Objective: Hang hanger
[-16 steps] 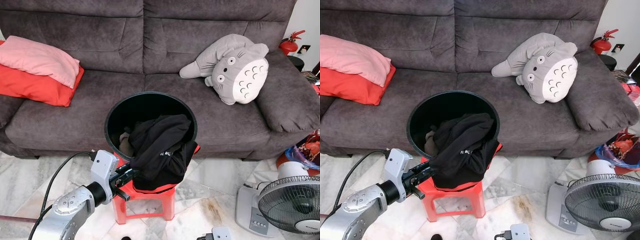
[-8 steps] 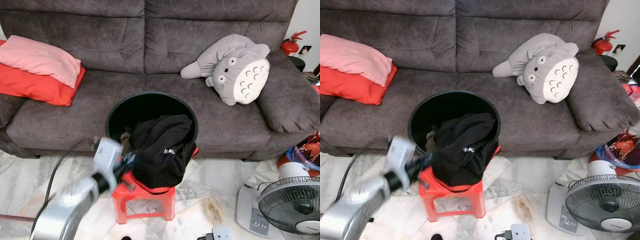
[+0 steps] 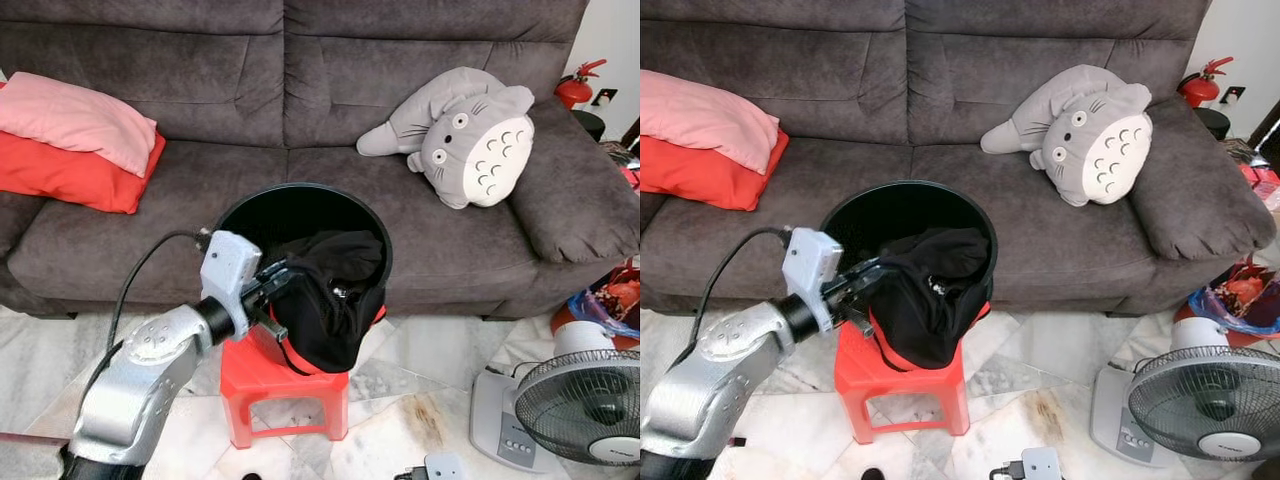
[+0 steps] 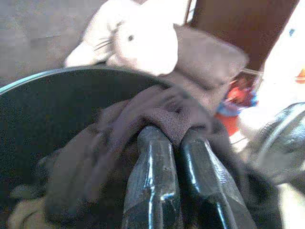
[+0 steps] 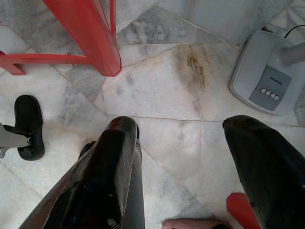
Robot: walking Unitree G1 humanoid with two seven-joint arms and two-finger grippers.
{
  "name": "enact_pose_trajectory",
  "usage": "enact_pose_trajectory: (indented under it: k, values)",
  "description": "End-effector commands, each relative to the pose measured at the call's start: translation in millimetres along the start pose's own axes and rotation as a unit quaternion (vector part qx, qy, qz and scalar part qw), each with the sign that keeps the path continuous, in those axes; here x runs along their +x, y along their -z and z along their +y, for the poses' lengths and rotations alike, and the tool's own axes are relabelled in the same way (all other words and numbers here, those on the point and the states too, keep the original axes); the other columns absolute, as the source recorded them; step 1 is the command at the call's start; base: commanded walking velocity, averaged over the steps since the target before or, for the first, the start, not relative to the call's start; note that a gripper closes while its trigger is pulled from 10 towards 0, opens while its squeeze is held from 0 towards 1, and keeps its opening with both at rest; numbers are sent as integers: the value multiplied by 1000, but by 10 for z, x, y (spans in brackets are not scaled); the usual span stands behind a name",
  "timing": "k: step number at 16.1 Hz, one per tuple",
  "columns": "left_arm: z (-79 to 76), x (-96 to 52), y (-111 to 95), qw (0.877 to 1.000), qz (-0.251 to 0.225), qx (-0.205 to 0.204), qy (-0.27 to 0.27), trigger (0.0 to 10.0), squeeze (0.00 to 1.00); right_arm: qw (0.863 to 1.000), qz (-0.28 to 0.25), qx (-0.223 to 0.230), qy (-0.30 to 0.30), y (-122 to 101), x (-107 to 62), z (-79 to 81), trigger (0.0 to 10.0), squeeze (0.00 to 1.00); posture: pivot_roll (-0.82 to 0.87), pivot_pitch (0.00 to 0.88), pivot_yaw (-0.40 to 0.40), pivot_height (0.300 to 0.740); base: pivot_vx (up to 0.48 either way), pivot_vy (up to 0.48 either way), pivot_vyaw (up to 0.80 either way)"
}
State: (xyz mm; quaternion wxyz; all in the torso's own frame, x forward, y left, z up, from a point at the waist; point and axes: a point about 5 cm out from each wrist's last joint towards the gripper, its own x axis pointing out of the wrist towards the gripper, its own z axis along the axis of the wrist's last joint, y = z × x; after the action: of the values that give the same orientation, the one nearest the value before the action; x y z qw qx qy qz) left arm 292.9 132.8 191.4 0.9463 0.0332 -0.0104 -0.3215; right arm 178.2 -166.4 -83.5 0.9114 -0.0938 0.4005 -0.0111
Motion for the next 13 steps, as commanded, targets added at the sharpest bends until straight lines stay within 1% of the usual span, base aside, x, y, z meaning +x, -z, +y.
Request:
enact_pose_trajectory:
  k: [1, 2, 3, 4, 6, 8, 11, 13]
  values:
    - [19, 21, 29, 1000, 12, 8, -16, 0, 0, 1000, 21, 2, 1, 106, -28, -3, 10000, 0, -35, 213, -33, 740, 0, 0, 0]
    - [39, 61, 12, 1000, 10, 7, -29, 0, 0, 1000, 21, 2, 2, 105, -28, -5, 10000, 0, -35, 213, -33, 740, 0, 0, 0]
    - [44, 70, 9, 999, 10, 8, -33, 0, 0, 1000, 21, 2, 2, 105, -28, -5, 10000, 0, -35, 213, -33, 740, 0, 0, 0]
    - [69, 95, 7, 999, 12, 7, -48, 0, 0, 1000, 21, 2, 2, 105, -28, -5, 10000, 0, -35, 213, -33, 740, 0, 0, 0]
    - [146, 145, 18, 995, 18, -12, -96, 0, 0, 1000, 21, 2, 2, 104, -27, -6, 10000, 0, -34, 212, -34, 740, 0, 0, 0]
    - [165, 166, 30, 993, 22, -16, -111, 0, 0, 1000, 21, 2, 2, 103, -27, -5, 10000, 0, -35, 212, -34, 740, 0, 0, 0]
    - [212, 174, 131, 987, 55, -19, -151, 0, 0, 1000, 22, 2, 3, 105, -27, -3, 10000, 0, -35, 213, -33, 740, 0, 0, 0]
    - [219, 170, 178, 983, 71, -15, -167, 392, 0, 1000, 22, 2, 2, 105, -27, -2, 10000, 0, -35, 212, -33, 740, 0, 0, 0]
